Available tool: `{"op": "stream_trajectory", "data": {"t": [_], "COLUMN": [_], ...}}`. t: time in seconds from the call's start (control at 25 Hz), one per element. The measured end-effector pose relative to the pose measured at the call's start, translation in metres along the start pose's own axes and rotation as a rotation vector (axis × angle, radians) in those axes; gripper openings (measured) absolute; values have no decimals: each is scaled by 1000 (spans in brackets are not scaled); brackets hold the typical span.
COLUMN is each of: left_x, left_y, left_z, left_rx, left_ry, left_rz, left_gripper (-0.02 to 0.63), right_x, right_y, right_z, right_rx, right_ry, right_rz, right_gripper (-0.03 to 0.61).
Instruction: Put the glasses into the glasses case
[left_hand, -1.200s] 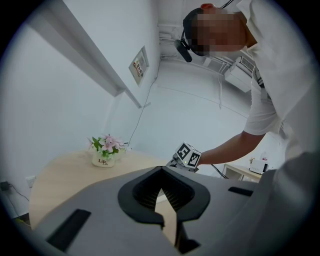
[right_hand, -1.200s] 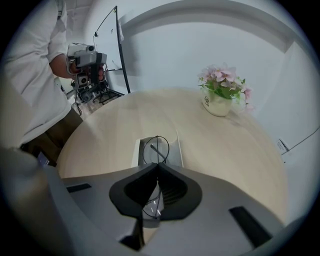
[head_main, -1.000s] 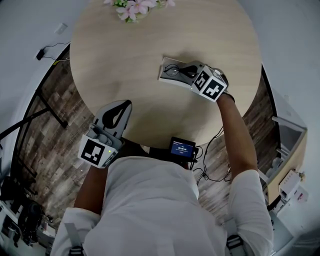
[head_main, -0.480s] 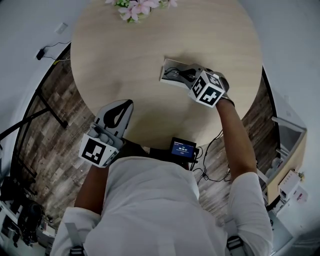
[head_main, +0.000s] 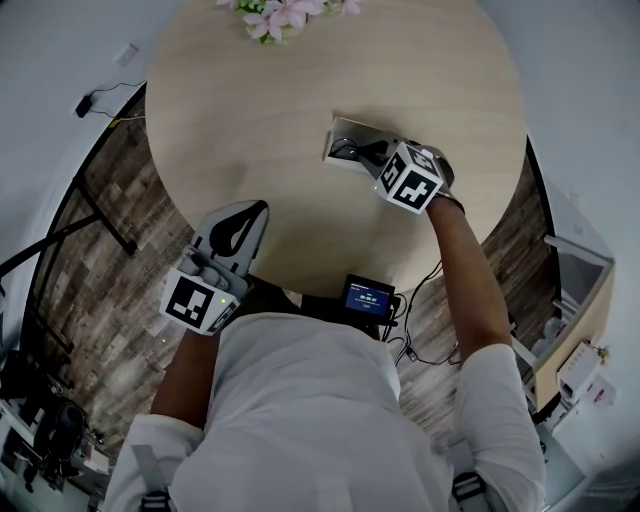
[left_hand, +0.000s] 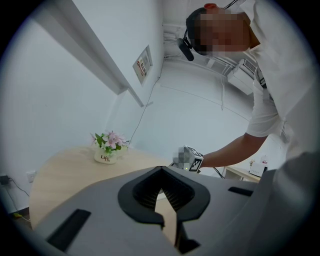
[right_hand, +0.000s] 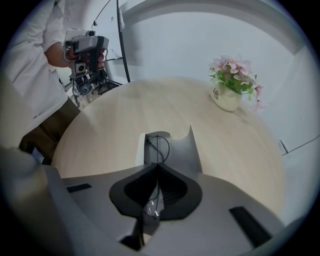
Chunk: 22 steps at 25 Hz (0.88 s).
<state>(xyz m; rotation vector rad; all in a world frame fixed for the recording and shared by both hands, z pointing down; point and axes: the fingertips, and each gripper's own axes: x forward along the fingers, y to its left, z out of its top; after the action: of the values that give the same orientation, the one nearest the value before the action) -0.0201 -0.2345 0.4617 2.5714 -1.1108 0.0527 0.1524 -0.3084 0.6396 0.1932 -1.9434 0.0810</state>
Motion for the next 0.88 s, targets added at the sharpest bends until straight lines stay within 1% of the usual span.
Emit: {"op": "stream_trajectory", "data": {"t": [0.24,0.64,0.88], "left_x": [-2,-4,-9], "left_y": [0,-5,-2], "left_z": [-1,3,13], "left_rx": [-3,6,6], "left_ry": [5,2,-13], "left_rz": [-3,-15,-25], "left_gripper": [14,14,14], "right_x": [3,2,-20], "right_y": [2,5,-5], "right_z": [0,0,15], "right_rx": [18,20,35], "right_ry": [6,3,-38], "right_rz": [9,30,-36], "right_gripper": [28,29,41]}}
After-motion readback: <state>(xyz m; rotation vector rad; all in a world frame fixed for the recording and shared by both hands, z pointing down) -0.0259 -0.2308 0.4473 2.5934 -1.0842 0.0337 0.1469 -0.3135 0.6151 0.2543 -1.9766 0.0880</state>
